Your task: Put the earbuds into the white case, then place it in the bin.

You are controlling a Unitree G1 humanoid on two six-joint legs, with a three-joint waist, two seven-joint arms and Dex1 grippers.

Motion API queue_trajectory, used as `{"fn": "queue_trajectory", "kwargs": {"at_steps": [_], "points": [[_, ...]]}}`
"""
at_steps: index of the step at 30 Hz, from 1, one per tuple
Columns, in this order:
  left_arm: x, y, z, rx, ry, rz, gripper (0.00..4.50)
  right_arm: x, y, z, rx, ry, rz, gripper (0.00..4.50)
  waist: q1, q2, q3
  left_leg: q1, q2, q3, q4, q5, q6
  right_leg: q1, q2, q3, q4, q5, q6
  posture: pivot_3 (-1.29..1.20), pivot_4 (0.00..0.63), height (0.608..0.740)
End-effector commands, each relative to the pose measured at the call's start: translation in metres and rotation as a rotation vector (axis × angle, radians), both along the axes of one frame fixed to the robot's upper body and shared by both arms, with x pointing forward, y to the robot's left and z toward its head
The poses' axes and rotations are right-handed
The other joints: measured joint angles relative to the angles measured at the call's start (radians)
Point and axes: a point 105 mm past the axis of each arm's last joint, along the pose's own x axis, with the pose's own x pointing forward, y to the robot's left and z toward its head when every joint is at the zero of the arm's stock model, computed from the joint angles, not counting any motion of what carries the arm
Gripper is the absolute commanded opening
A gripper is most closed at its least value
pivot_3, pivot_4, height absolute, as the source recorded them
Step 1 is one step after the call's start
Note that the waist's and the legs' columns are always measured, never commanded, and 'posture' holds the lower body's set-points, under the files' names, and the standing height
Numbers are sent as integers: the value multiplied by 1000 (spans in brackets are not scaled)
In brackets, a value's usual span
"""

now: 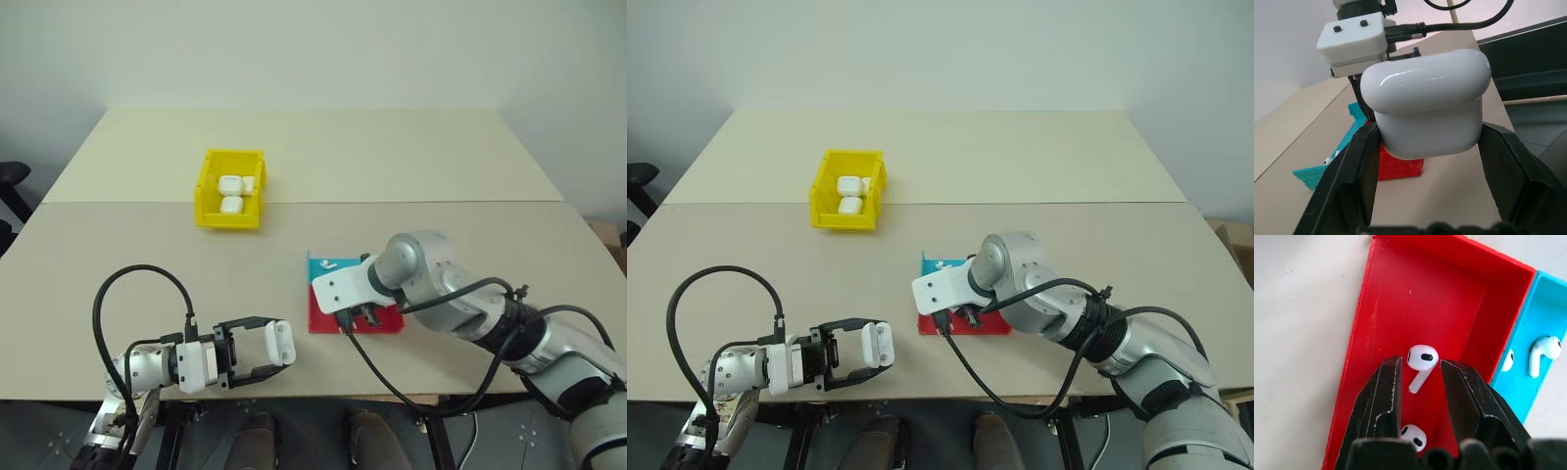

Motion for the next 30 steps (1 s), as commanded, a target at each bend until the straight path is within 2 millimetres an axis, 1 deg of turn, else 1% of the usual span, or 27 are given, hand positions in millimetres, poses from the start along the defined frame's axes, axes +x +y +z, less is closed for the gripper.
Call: {"fn": "queue_trajectory", "kwargs": {"at_steps": [1,14,30], "points": [[-4,-2,5,5,-20,-12,2743,2,1,4,9,-30,0,1626,1,0,0,0,0,0,0,0,0,0,0,0,0,0,0,0,150,740],[-3,-1,3,24,-26,0,2743,1,3,-2,0,-29,15,1626,0,0,0,0,0,0,0,0,0,0,0,0,0,0,0,0,150,740],[-2,-1,1,39,-31,11,2743,3,3,-4,-6,-45,32,1626,0,0,0,0,0,0,0,0,0,0,0,0,0,0,0,0,150,740]]}}
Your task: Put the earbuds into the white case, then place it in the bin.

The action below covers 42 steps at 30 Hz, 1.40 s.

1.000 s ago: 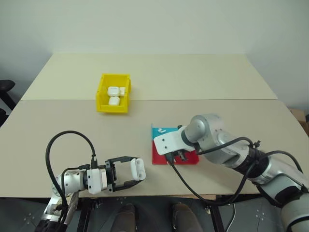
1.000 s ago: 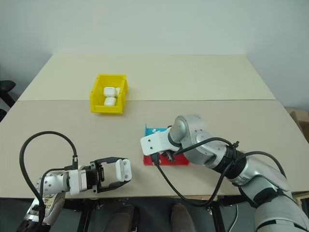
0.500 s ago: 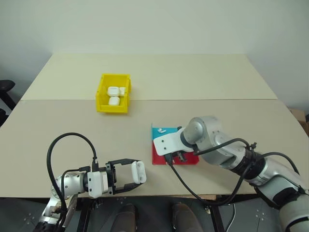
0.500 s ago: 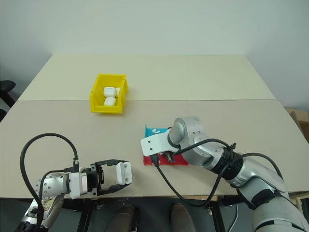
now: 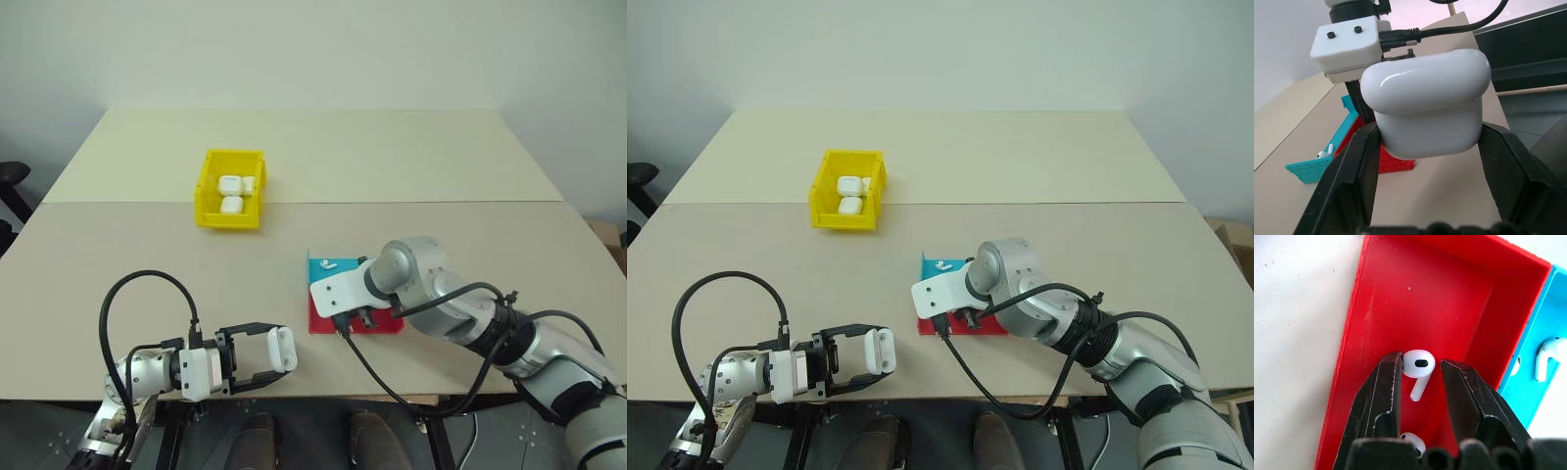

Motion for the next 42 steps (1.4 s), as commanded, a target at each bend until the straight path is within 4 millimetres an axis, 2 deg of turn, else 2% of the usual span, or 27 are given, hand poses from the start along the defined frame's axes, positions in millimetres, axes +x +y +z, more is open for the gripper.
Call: {"fn": "queue_trajectory", "kwargs": {"at_steps": [1,11,12,13,22,26,30,34,38,42], "points": [[-1,-2,7,-4,-37,-13,2743,2,0,3,2,-22,11,1626,0,0,0,0,0,0,0,0,0,0,0,0,0,0,0,0,150,740],[0,-4,7,-6,-43,-8,2743,1,-3,1,-11,-16,31,1626,0,0,0,0,0,0,0,0,0,0,0,0,0,0,0,0,150,740],[0,-4,7,-6,-43,-7,2743,1,-3,1,-10,-17,31,1246,0,0,0,0,0,0,0,0,0,0,0,0,0,0,0,0,150,740],[0,-4,7,-6,-44,-6,2743,1,-3,1,-10,-18,30,1094,0,0,0,0,0,0,0,0,0,0,0,0,0,0,0,0,150,740],[1,-4,7,-7,-48,0,2743,3,-2,3,3,-35,27,1094,0,0,0,0,0,0,0,0,0,0,0,0,0,0,0,0,150,740],[0,-7,15,-42,-57,-9,2743,3,-1,17,62,-54,12,1094,1,0,0,0,0,0,0,0,0,0,0,0,0,0,0,0,150,740],[1,-10,30,-109,-57,-14,2743,-5,-5,54,234,-60,-22,1094,3,0,0,-2,0,0,0,0,0,-1,0,0,0,0,0,0,150,740],[3,-18,50,-195,-40,-49,2743,-10,-18,108,512,-112,-79,1094,6,0,0,-1,0,-1,0,0,0,0,0,-1,-1,0,0,0,150,740],[9,-26,63,-233,-17,-109,2743,-21,-33,154,840,-109,-86,1094,7,0,0,-1,0,-1,0,0,0,1,0,-1,-1,0,0,0,150,740],[16,-34,77,-291,10,-160,2743,-38,-36,196,1188,-42,-31,1094,-1,0,0,-1,0,-1,-1,0,0,1,0,-1,-1,0,0,0,150,740]]}}
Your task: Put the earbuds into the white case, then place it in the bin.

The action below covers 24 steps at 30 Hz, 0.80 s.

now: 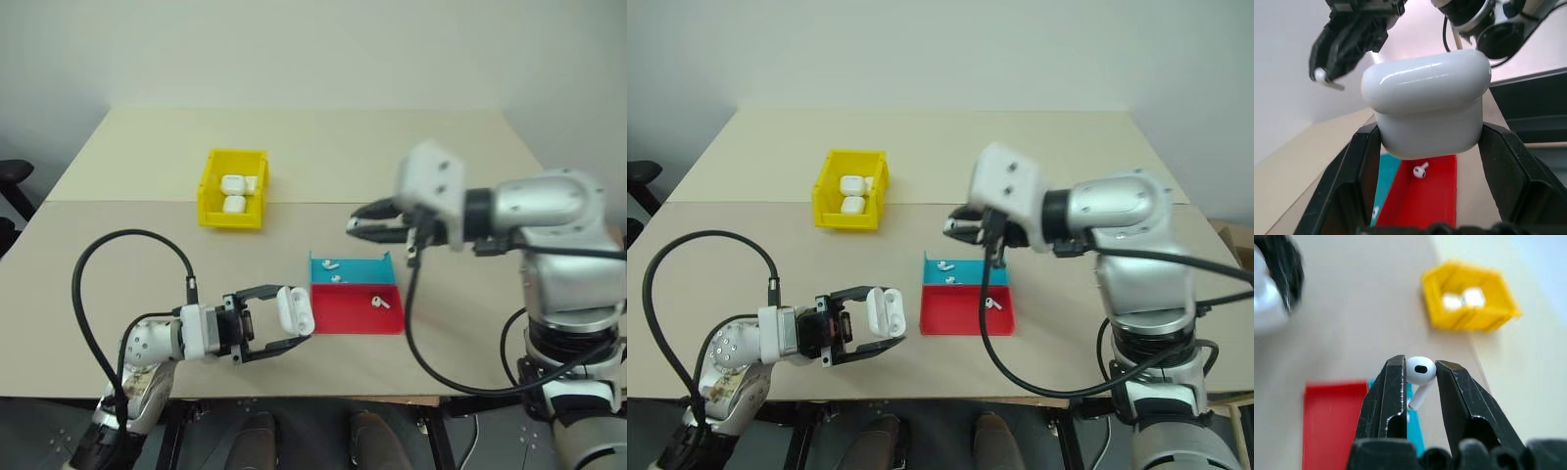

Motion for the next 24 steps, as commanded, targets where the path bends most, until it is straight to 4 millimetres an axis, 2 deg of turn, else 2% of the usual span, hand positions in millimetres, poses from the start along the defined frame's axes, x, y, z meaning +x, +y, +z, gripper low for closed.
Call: {"fn": "queue_trajectory", "kwargs": {"at_steps": [1,4,9,13,24], "points": [[2,-9,18,-59,13,-65,2743,-23,-3,41,280,-63,96,1094,-4,0,0,0,0,0,0,0,0,0,0,0,0,0,0,0,150,740],[5,-16,30,-91,15,-111,2743,-38,-2,46,425,-145,199,1094,-1,0,0,0,0,-2,-1,0,0,0,1,0,1,0,0,0,150,740],[4,-23,37,-60,-2,-177,2743,-60,-1,31,596,-155,364,1094,0,0,0,0,-1,-1,-1,0,0,1,1,0,0,0,1,0,150,740],[4,-22,39,-60,-6,-191,2743,-62,7,14,592,-192,393,1094,-4,0,0,0,-1,-1,-1,0,0,1,1,0,0,0,1,0,150,740],[5,-23,38,-54,-9,-137,2743,-58,21,-11,550,-221,456,1094,-12,0,0,1,0,-2,-1,0,0,1,1,1,0,0,1,0,150,740]]}}
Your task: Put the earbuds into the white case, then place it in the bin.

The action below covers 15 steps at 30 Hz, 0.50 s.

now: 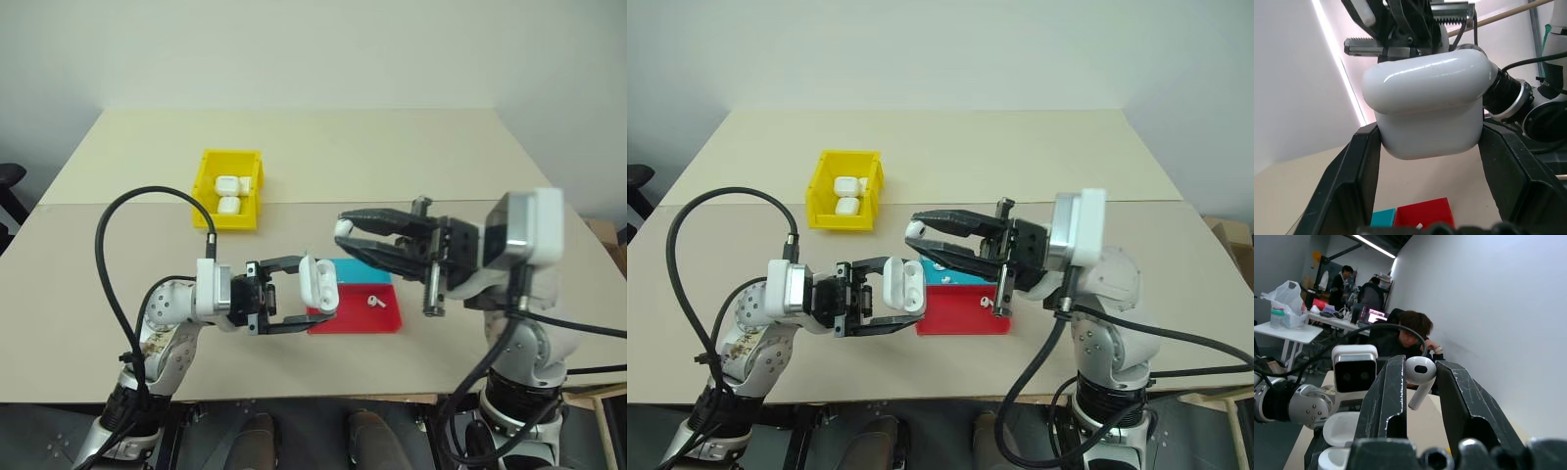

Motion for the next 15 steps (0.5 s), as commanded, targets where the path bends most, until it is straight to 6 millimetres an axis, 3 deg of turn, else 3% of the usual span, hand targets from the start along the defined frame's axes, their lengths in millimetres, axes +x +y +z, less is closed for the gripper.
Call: {"fn": "queue_trajectory", "kwargs": {"at_steps": [1,15], "points": [[-5,-1,7,-12,-46,14,2743,-3,3,-2,-18,-64,16,1094,0,0,0,0,0,0,0,0,0,0,0,0,0,0,0,0,150,740],[-7,-3,6,-22,-50,37,2743,3,5,-25,-101,-74,1,1094,6,0,0,0,0,0,0,0,0,0,0,0,0,0,0,0,150,740]]}}
